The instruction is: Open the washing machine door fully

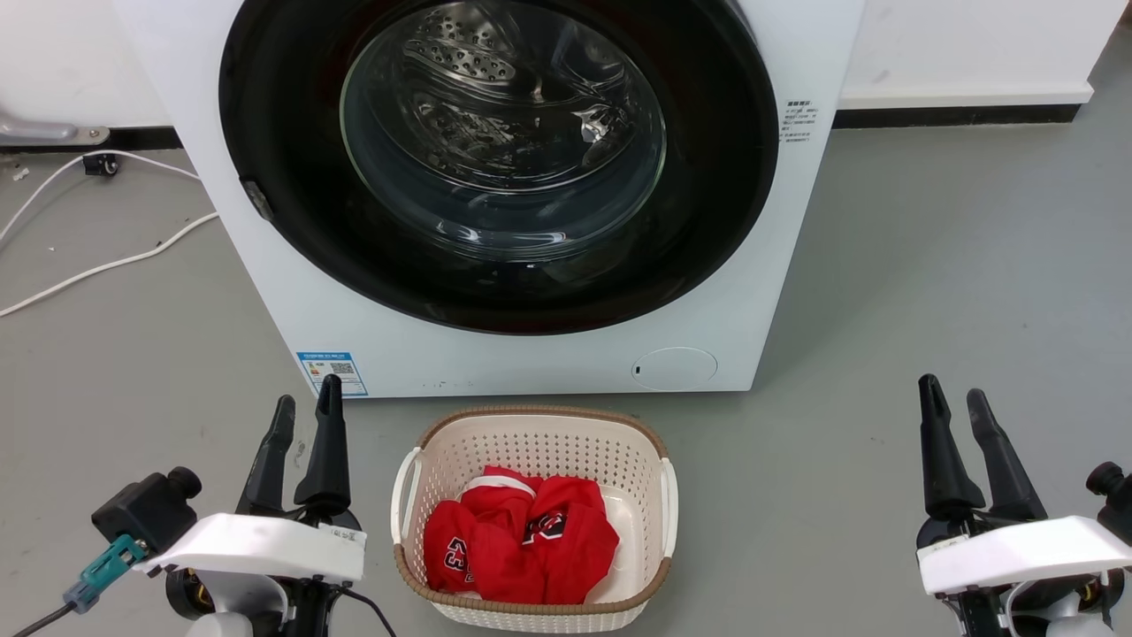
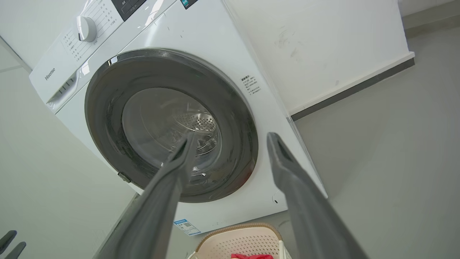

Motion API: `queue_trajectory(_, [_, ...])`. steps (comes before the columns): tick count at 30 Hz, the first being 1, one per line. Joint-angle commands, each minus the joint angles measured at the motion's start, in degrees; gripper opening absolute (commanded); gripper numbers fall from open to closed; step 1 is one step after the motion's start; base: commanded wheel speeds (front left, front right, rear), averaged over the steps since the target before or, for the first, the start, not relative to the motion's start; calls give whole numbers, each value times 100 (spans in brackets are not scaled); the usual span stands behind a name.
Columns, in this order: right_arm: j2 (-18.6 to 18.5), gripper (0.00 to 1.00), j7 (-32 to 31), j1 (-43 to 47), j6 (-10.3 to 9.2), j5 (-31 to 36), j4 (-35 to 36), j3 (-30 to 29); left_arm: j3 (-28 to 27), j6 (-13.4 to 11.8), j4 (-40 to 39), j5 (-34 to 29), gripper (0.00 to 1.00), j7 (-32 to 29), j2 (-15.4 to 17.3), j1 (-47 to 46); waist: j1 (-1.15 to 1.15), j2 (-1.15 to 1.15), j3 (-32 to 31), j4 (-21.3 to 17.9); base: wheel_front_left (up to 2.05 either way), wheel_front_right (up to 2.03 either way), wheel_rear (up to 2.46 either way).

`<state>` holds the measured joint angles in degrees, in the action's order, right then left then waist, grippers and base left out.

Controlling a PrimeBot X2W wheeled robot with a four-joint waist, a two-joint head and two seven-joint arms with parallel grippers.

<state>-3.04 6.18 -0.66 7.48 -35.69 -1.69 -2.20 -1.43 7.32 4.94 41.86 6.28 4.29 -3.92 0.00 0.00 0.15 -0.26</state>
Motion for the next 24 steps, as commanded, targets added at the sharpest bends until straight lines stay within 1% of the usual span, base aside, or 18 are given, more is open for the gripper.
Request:
queue_trajectory(1, [-5,100,66,5,1,247,101,13,21,14,-96,-225,100,58,30,-62,0,0,0,5,0,0,0])
queue_trajectory(12, [0,100,117,40,1,1179,128,25,49,12,-126,-1149,100,228,27,-56,0,0,0,21,0,0,0])
queue_trajectory(24, [6,100,-19,122,1,1884,177,11,168,-19,-109,-2028,100,400,99,-35,0,0,10,16,0,0,0])
